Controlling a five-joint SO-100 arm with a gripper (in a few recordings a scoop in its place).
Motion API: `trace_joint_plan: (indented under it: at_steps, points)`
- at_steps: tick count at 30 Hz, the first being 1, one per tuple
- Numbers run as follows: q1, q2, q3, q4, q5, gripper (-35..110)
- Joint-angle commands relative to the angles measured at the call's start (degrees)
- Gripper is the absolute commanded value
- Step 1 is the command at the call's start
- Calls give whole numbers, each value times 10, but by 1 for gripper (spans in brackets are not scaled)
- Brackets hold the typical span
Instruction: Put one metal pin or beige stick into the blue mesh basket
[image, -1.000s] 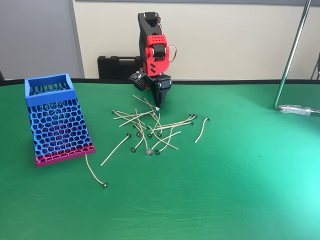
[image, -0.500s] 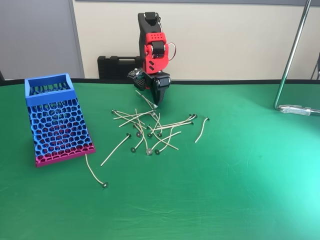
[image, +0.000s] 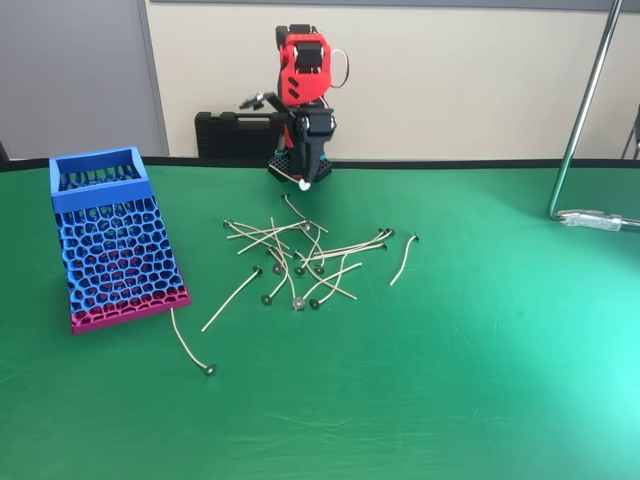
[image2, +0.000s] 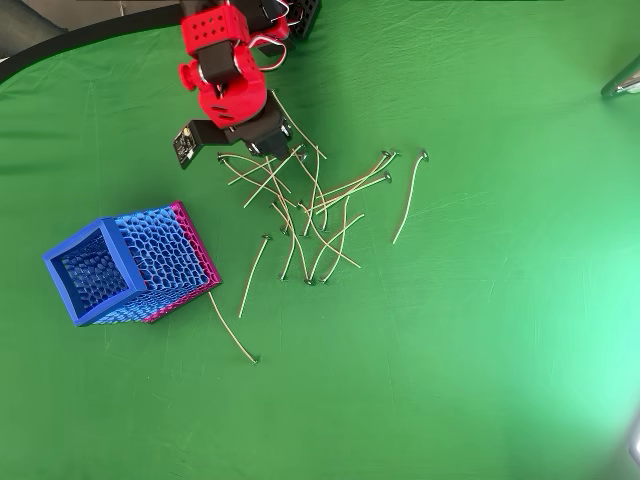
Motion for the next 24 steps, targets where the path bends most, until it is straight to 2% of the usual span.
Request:
trace_joint_plan:
  at_steps: [1,16,24]
  points:
    - [19,18,-64,4,-4,1]
    - [139,-69,-360,-5,-69,1]
    - [183,-137,-479,-100,-105,1]
